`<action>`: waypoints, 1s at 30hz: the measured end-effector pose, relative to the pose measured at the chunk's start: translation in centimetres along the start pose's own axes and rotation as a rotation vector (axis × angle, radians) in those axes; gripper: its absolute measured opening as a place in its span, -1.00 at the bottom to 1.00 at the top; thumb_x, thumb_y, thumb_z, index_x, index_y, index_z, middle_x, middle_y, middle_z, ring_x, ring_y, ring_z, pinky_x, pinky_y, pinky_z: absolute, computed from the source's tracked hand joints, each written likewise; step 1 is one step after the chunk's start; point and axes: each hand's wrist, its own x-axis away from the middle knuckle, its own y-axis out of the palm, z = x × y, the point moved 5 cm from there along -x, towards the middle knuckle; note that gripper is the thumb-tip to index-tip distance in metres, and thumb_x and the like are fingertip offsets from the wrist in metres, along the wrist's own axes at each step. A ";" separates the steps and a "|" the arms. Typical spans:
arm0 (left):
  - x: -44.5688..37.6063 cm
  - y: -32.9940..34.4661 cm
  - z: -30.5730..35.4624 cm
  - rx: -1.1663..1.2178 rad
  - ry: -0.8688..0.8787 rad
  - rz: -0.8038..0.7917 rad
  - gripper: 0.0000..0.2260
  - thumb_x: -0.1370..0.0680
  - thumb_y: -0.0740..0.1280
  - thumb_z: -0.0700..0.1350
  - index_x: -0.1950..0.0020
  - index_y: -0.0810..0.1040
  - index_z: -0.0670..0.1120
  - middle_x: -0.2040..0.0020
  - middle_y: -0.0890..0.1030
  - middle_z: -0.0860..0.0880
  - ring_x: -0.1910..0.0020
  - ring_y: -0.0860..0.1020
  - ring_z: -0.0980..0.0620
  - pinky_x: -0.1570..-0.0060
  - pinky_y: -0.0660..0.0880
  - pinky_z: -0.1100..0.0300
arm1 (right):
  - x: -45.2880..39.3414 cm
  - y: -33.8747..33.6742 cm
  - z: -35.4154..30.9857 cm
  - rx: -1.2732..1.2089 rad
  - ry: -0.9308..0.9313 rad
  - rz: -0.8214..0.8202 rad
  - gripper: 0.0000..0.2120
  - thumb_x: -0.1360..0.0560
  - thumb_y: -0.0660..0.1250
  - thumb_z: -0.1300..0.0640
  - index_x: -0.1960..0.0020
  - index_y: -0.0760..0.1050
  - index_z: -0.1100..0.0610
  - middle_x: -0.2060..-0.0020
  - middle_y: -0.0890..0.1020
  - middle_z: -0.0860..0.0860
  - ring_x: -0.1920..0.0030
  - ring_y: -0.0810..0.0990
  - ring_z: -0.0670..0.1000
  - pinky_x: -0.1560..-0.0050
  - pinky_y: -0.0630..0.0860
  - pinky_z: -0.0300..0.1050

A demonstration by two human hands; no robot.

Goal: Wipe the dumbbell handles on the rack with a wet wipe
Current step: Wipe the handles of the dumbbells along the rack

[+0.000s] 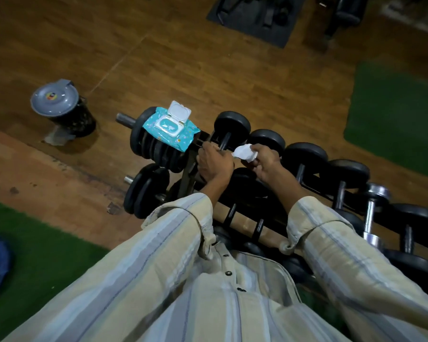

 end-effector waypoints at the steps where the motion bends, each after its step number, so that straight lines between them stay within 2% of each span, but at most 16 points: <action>1: 0.9 0.1 0.0 0.002 -0.002 -0.012 -0.90 -0.52 0.30 -0.14 -0.02 0.49 -0.08 -0.11 0.56 -0.12 -0.16 0.52 -0.18 -0.10 0.47 -0.04 | 0.5 -0.7 0.3 -0.030 0.000 0.001 -0.74 -0.59 0.32 0.26 -0.23 0.49 0.38 0.13 0.57 0.24 0.61 0.40 -0.02 0.23 0.63 0.05; 3: 2.5 0.6 -0.1 0.012 0.007 -0.037 -0.94 -0.53 0.31 -0.13 0.01 0.48 -0.04 -0.09 0.56 -0.09 -0.15 0.52 -0.16 -0.10 0.48 -0.02 | 1.2 -2.2 0.8 -0.060 0.010 0.011 -0.68 -0.59 0.34 0.23 -0.28 0.48 0.39 0.09 0.59 0.24 0.55 0.44 0.02 0.27 0.62 0.02; 6: 4.8 1.4 -0.2 0.028 0.033 -0.103 -0.91 -0.52 0.35 -0.14 0.01 0.47 -0.05 -0.08 0.56 -0.10 -0.15 0.52 -0.17 -0.12 0.45 0.00 | 1.9 -4.3 1.3 -0.135 0.025 0.007 -0.63 -0.56 0.39 0.21 -0.31 0.50 0.34 -0.10 0.62 0.26 0.10 0.66 0.23 -0.01 0.67 0.21; 8: 6.1 1.8 -0.2 0.031 0.037 -0.127 -0.89 -0.51 0.34 -0.16 0.03 0.44 -0.03 -0.09 0.55 -0.12 -0.14 0.52 -0.18 -0.14 0.46 -0.03 | 2.1 -5.6 1.5 -0.158 0.034 0.016 -0.62 -0.54 0.42 0.20 -0.32 0.50 0.30 -0.21 0.59 0.27 -0.07 0.66 0.30 0.04 0.68 0.20; 11: 7.0 2.0 -0.2 0.025 0.044 -0.122 -0.87 -0.50 0.33 -0.17 0.04 0.41 -0.01 -0.10 0.55 -0.13 -0.15 0.52 -0.19 -0.14 0.47 -0.04 | 2.5 -6.5 1.9 -0.188 0.050 -0.020 -0.56 -0.51 0.43 0.21 -0.36 0.45 0.25 -0.24 0.56 0.27 -0.08 0.65 0.30 0.22 0.69 0.11; 14: 7.5 2.7 0.1 0.011 0.031 -0.107 -0.88 -0.51 0.33 -0.17 0.04 0.41 -0.02 -0.11 0.54 -0.13 -0.16 0.52 -0.20 -0.14 0.46 -0.04 | 1.8 -7.3 2.1 -0.222 0.063 -0.062 -0.61 -0.49 0.41 0.26 -0.29 0.45 0.29 -0.25 0.55 0.31 -0.11 0.64 0.31 0.11 0.69 0.17; 17: 7.8 3.6 0.9 -0.012 0.014 -0.085 -0.88 -0.52 0.33 -0.17 0.04 0.40 -0.01 -0.15 0.54 -0.14 -0.19 0.51 -0.19 -0.15 0.43 -0.01 | 0.8 -7.9 1.9 -0.223 0.077 -0.104 -0.75 -0.50 0.38 0.30 -0.17 0.50 0.28 -0.26 0.53 0.31 -0.14 0.62 0.33 0.12 0.68 0.16; 20: 7.7 4.7 1.9 -0.029 0.005 -0.041 -0.90 -0.51 0.35 -0.16 0.04 0.45 -0.02 -0.15 0.56 -0.13 -0.18 0.53 -0.17 -0.12 0.45 0.01 | -0.5 -8.5 1.1 -0.192 0.082 -0.123 -0.76 -0.50 0.35 0.33 -0.16 0.52 0.28 -0.24 0.54 0.30 -0.16 0.61 0.34 0.10 0.66 0.16; 24: 7.9 6.4 3.2 -0.030 -0.028 0.032 -0.91 -0.49 0.34 -0.16 0.06 0.45 -0.03 -0.12 0.58 -0.13 -0.16 0.54 -0.17 -0.11 0.45 0.02 | -2.3 -9.8 -0.3 -0.111 0.082 -0.161 -0.78 -0.47 0.35 0.36 -0.12 0.52 0.30 -0.16 0.57 0.32 -0.04 0.64 0.31 0.19 0.67 0.12; 26: 8.0 7.1 3.5 -0.043 -0.053 0.060 -0.92 -0.49 0.33 -0.18 0.07 0.47 -0.03 -0.11 0.58 -0.11 -0.17 0.53 -0.17 -0.12 0.46 0.02 | -3.4 -10.4 -0.9 -0.074 0.085 -0.182 -0.85 -0.47 0.35 0.37 -0.04 0.53 0.27 -0.12 0.58 0.30 0.00 0.64 0.28 0.16 0.66 0.11; 30: 8.5 7.9 3.5 -0.083 -0.105 0.105 -0.85 -0.48 0.34 -0.21 -0.02 0.60 -0.05 -0.14 0.59 -0.08 -0.21 0.52 -0.15 -0.18 0.48 0.02 | -5.8 -10.7 -1.6 0.035 0.050 -0.230 -0.81 -0.50 0.34 0.38 -0.10 0.57 0.25 -0.08 0.61 0.24 -0.06 0.62 0.26 0.06 0.68 0.16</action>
